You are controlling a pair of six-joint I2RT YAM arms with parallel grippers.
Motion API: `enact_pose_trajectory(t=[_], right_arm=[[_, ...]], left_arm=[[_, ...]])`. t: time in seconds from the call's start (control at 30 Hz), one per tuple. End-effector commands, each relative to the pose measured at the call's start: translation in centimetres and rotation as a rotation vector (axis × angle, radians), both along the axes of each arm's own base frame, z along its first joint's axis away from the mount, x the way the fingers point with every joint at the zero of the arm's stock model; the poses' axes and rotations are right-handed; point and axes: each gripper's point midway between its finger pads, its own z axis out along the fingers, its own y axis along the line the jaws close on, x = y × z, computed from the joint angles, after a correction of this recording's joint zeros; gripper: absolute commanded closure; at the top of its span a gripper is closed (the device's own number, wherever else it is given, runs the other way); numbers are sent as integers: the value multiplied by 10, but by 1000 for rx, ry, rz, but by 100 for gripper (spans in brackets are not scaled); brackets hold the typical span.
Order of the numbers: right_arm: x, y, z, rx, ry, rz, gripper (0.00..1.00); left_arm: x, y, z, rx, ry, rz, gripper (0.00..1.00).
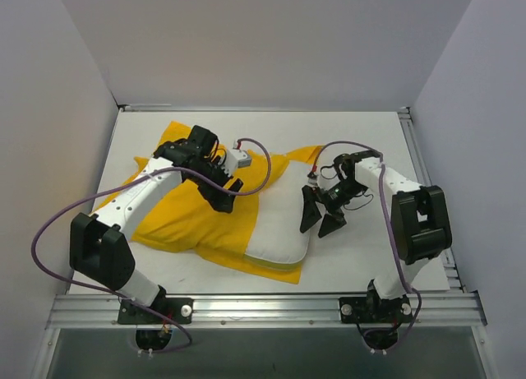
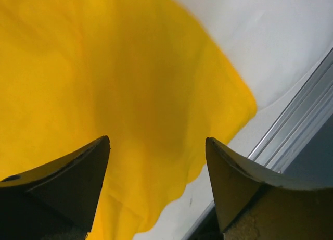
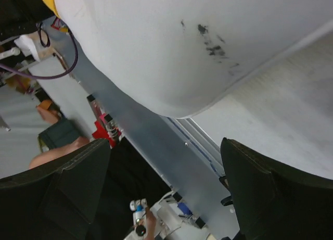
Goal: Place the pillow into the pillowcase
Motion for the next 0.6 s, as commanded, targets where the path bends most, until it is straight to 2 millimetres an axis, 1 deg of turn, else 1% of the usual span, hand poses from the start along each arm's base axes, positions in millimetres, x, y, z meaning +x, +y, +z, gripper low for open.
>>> enact_pose_trajectory(t=[0.0, 0.03, 0.07, 0.1, 0.13, 0.17, 0.2, 0.23, 0.27, 0.3, 0.33, 0.37, 0.4, 0.43, 0.47, 0.5, 0.53, 0.57], right_arm=[[-29, 13, 1, 73, 154, 41, 10], [-27, 18, -2, 100, 188, 25, 14], [-24, 21, -5, 110, 196, 11, 18], [-13, 25, -7, 128, 173, 0, 23], [-6, 28, -13, 124, 179, -16, 34], [5, 28, -16, 123, 165, -46, 41], [22, 32, -18, 125, 151, -100, 46], [41, 35, -16, 141, 129, -128, 58], [53, 35, -15, 142, 116, -158, 64], [73, 31, -13, 150, 75, -199, 70], [90, 29, -6, 151, 46, -238, 82], [102, 24, -4, 131, 15, -266, 89], [116, 15, 0, 132, -23, -298, 93], [123, 11, 3, 129, -43, -313, 96], [134, 7, 11, 127, -67, -336, 96], [139, 1, 11, 118, -75, -355, 88], [141, -2, 14, 118, -80, -367, 80], [140, -3, 15, 119, -73, -377, 69]], left_arm=[[-40, 57, -64, 249, 139, -28, 18], [-42, 58, -74, 261, 151, -33, 22], [-44, 57, -82, 260, 172, -28, 28], [-42, 55, -90, 255, 183, -18, 29], [-29, 46, -101, 238, 174, -5, 32], [-20, 40, -106, 224, 174, 24, 38], [-5, 34, -108, 214, 150, 40, 42], [26, 20, -111, 191, 104, 60, 47], [43, 10, -106, 165, 90, 84, 51], [59, 4, -102, 145, 78, 98, 60], [72, -1, -106, 137, 83, 113, 63], [99, -16, -78, 77, 13, 121, 65], [108, -21, -70, 54, -9, 119, 66], [116, -25, -60, 41, -33, 120, 66], [120, -27, -51, 30, -52, 118, 65], [125, -30, -38, 9, -75, 115, 62], [122, -28, -30, 9, -81, 114, 51], [120, -27, -25, 5, -89, 116, 46]])
